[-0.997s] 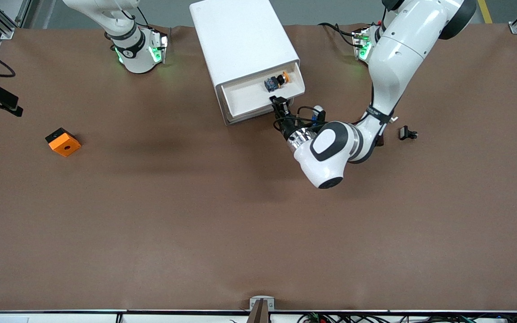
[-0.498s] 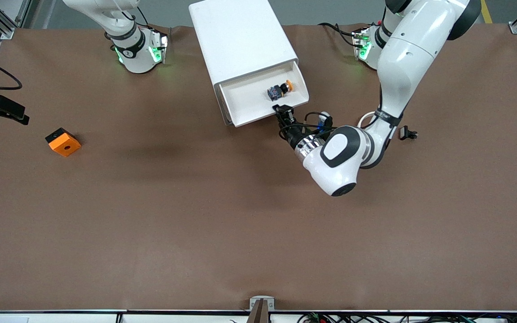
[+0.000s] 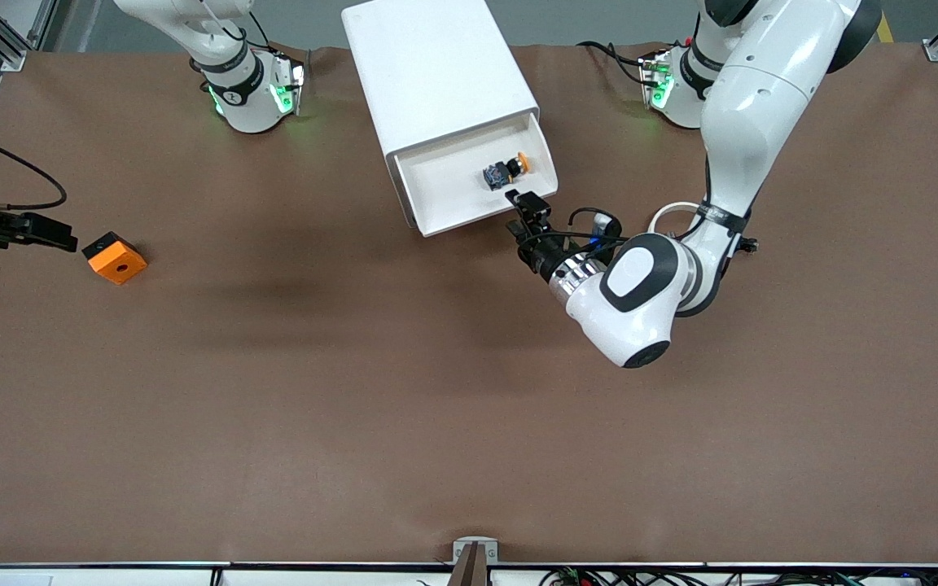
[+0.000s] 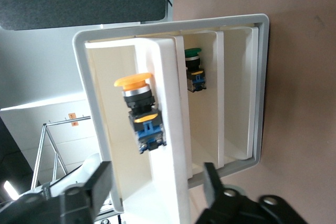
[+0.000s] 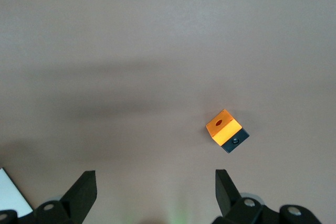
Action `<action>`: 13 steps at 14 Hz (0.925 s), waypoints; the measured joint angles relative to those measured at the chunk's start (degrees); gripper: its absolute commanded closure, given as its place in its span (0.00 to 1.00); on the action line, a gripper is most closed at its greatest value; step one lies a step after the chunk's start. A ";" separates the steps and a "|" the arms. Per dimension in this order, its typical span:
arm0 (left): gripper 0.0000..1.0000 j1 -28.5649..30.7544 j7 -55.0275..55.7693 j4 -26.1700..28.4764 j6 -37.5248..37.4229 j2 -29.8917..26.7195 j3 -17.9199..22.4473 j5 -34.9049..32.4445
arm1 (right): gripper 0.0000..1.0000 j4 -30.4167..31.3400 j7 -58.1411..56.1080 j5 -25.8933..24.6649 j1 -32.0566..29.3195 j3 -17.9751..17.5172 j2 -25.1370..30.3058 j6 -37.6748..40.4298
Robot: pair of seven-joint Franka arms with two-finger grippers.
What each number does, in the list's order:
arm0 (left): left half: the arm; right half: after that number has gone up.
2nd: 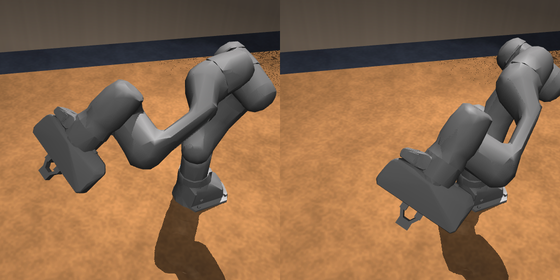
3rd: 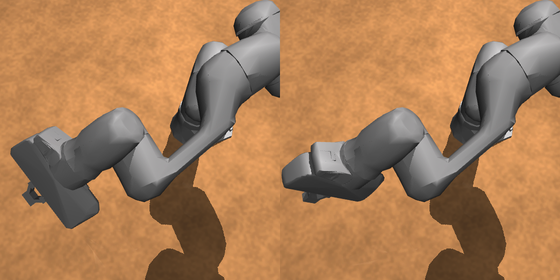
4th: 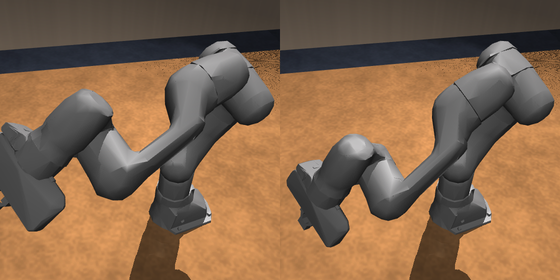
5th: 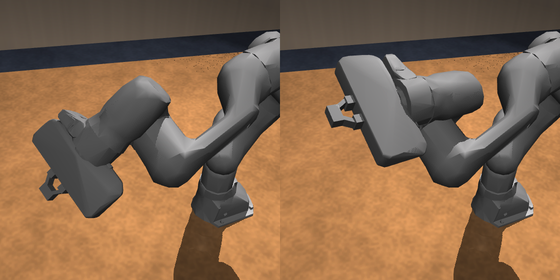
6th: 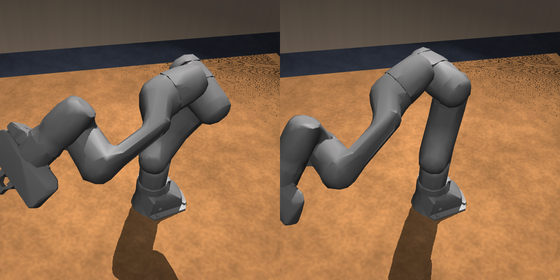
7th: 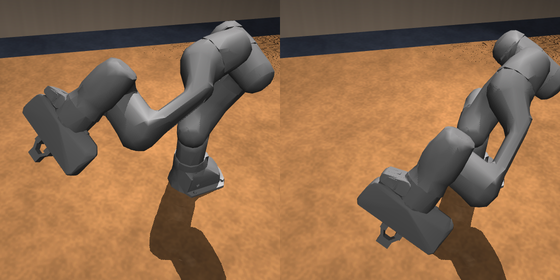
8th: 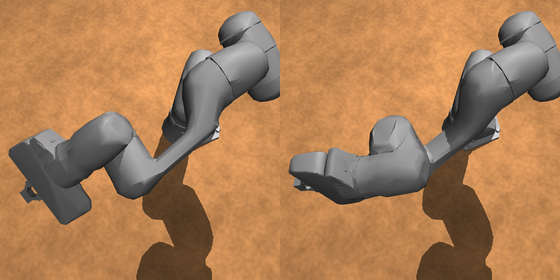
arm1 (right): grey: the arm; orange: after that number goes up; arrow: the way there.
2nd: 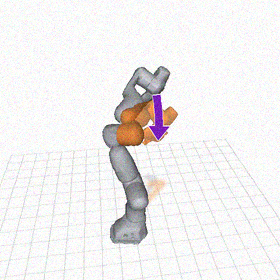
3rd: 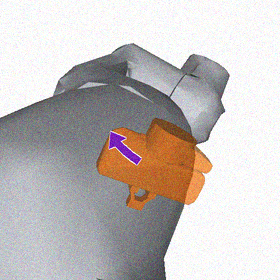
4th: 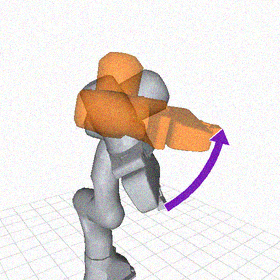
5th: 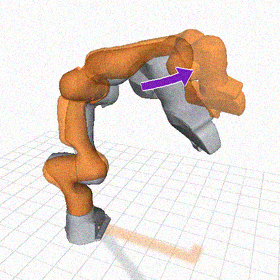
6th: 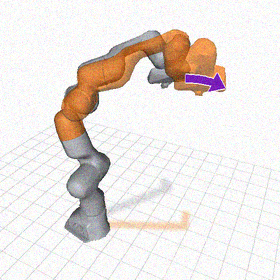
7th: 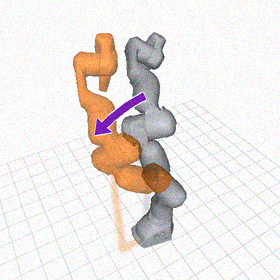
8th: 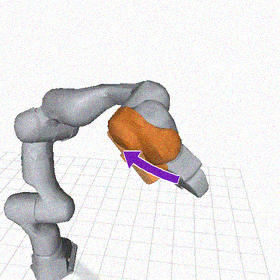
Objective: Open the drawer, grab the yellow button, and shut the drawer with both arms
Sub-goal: 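Release the drawer with the left gripper while the right gripper reaches in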
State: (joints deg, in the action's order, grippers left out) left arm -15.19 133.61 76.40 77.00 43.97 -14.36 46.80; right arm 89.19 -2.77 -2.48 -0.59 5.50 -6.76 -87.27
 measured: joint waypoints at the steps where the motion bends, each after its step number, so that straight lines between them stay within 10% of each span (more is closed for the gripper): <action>1: 0.00 0.45 -0.72 -1.29 -0.97 -0.02 0.00 -0.67 | 0.00 -0.14 0.50 0.00 0.00 0.06 0.01 -0.27; 5: 0.00 2.50 -10.49 -6.27 -5.02 -0.70 -0.06 -8.82 | 0.00 -0.73 15.08 1.06 2.77 -0.70 0.04 0.08; 13: 0.00 9.04 -35.63 -11.71 1.71 -4.07 1.88 -15.41 | 0.00 -1.15 60.06 4.87 27.04 -1.63 0.25 2.51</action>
State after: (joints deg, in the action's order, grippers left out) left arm -6.15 97.98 64.69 78.72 39.90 -12.48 31.39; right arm 88.04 57.30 2.38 26.45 3.87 -6.51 -84.76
